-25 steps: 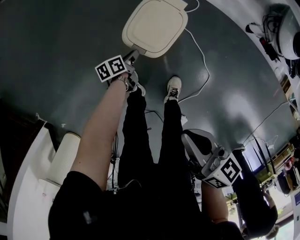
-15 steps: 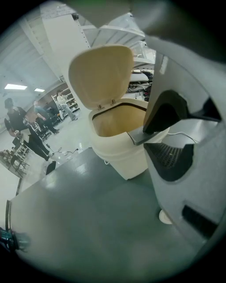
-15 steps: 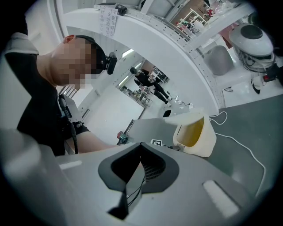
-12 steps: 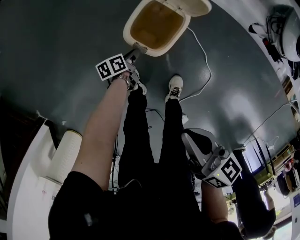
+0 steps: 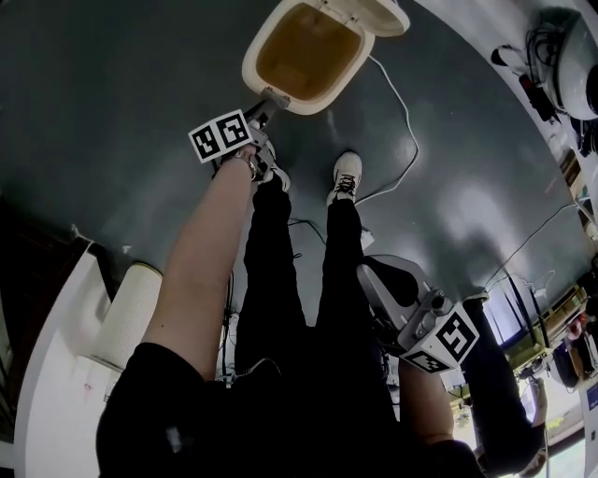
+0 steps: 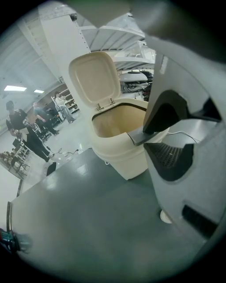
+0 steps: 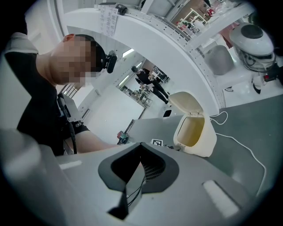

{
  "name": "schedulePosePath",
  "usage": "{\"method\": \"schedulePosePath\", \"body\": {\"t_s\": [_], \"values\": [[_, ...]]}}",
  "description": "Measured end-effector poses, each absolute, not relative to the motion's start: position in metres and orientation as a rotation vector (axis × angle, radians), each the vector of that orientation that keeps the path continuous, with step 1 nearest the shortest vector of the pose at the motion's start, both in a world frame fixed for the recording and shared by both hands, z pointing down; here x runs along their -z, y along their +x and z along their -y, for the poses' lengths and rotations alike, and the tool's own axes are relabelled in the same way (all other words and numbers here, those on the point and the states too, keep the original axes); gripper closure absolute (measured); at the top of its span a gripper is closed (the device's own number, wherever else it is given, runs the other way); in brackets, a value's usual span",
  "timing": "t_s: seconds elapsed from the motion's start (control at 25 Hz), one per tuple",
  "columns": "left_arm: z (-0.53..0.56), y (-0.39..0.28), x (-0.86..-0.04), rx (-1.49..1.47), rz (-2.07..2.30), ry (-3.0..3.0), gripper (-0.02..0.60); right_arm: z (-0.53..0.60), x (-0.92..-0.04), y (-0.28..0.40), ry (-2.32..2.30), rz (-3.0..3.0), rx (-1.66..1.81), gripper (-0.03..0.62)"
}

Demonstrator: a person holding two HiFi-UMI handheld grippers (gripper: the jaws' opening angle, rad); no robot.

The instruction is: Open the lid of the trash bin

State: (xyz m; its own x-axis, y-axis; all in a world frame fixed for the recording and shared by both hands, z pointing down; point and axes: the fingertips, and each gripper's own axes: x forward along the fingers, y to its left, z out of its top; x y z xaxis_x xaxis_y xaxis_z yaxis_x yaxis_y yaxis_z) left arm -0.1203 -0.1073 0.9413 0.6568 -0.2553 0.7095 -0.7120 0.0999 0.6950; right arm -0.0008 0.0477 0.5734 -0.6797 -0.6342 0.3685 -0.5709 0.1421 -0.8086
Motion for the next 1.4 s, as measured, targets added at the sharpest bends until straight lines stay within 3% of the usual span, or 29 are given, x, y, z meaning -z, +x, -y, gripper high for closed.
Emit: {"method": "schedulePosePath", "body": {"t_s": [0.16,0.24,0.64,1.4], "values": [[0.109,-0.121,-0.933,-0.393,0.858,1.496,0.512,-0.049,-0.564,-0.004,-1.229,-2.347,1.57,0.586],[0.108,-0.126,-0.927,-0.394,0.88,1.495,0.579,-0.05,-0.556,-0.002,-1.232,-2.361,1.551,0.586],[0.102,-0.149,-0.828,-0.396,0.86,1.605,0.579,-0.035,-0.486,0.003,-1.251,-2.494,1.34,0.586],[0.062,-0.074,-0.438,-0.221,0.41,2.323,0.58,-0.028,-0.31,0.009,-1.167,-2.575,0.899,0.586]]}}
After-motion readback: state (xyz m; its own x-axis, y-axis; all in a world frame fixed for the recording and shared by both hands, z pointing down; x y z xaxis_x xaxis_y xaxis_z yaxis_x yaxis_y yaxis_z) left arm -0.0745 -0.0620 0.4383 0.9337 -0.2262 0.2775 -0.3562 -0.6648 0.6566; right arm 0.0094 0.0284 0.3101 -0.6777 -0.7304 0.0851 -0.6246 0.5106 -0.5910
